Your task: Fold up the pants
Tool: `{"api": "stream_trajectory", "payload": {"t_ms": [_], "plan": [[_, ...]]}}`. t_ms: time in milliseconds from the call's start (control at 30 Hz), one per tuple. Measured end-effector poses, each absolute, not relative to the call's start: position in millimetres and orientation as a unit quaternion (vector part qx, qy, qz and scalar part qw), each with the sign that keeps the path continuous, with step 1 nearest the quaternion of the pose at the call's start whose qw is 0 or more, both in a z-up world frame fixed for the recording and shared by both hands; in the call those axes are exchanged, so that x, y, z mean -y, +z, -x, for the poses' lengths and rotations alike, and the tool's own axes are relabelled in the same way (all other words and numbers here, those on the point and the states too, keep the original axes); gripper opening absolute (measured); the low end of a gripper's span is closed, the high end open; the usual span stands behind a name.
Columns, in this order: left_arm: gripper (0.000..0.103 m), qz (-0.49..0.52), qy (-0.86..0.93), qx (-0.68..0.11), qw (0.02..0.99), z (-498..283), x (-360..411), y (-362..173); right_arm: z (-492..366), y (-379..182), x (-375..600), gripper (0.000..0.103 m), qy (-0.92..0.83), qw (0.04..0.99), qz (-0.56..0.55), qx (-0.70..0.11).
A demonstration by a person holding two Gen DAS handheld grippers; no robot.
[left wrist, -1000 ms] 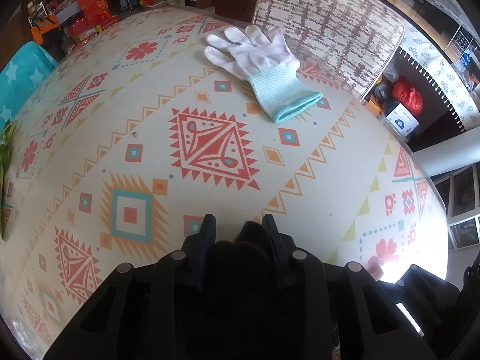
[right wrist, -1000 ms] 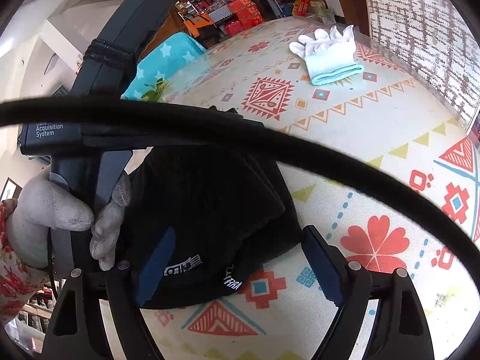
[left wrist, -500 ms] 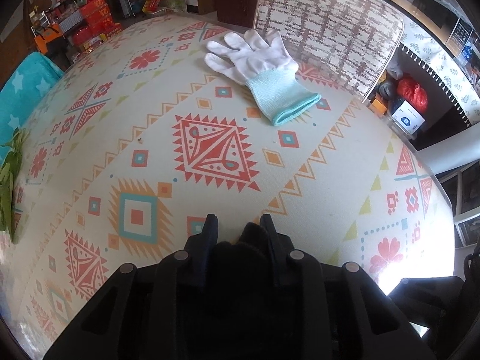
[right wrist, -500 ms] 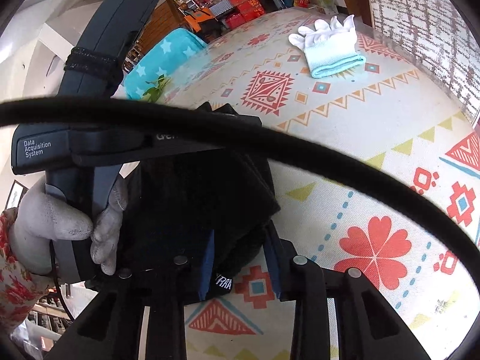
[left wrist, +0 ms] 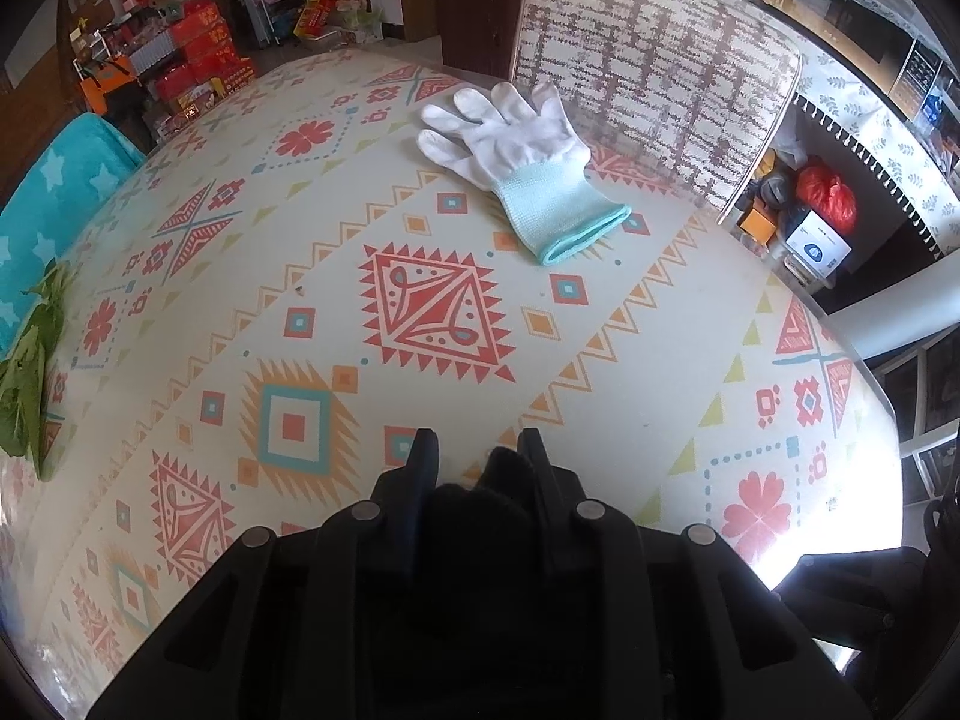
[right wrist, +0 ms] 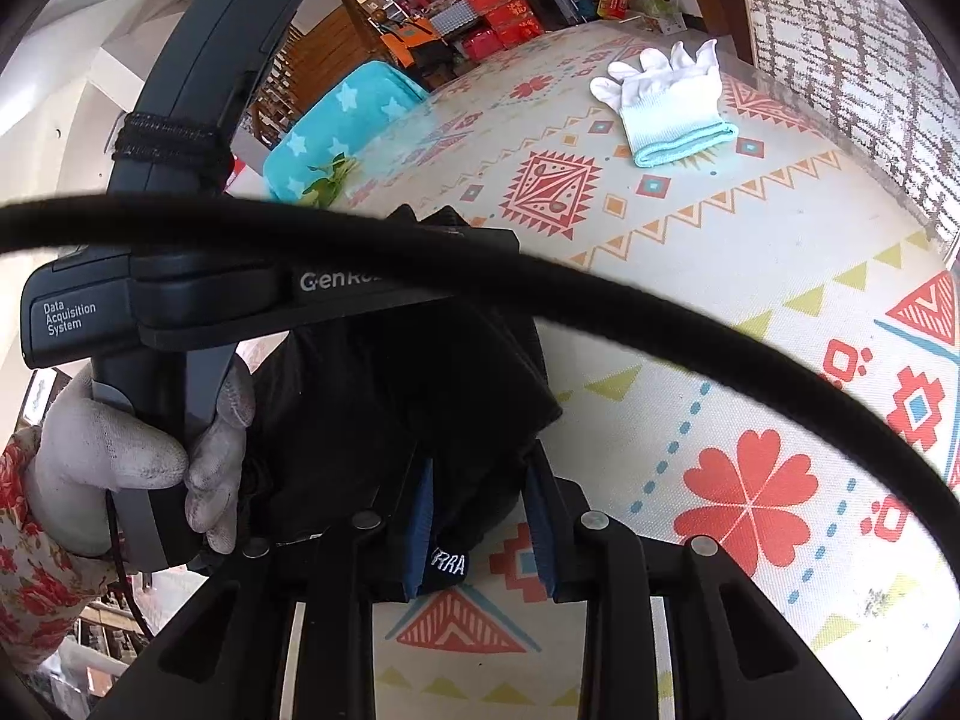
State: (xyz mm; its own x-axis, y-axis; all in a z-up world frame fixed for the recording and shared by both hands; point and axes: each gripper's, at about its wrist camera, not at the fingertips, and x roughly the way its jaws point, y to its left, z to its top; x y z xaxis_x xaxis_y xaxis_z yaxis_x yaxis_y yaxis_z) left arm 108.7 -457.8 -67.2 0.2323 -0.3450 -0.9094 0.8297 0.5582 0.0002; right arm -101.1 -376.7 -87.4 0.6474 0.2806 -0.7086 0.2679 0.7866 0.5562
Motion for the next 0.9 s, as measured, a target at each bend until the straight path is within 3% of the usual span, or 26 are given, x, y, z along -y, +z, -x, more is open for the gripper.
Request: {"api": "stream_trajectory", "payload": {"t_ms": [900], "plan": [[0.025,-0.128,-0.438,-0.469,0.756,-120.6,363.7,-16.5,104.4,-38.1,322.0,0.027,-0.018,0.878,-0.262,-0.399]]}}
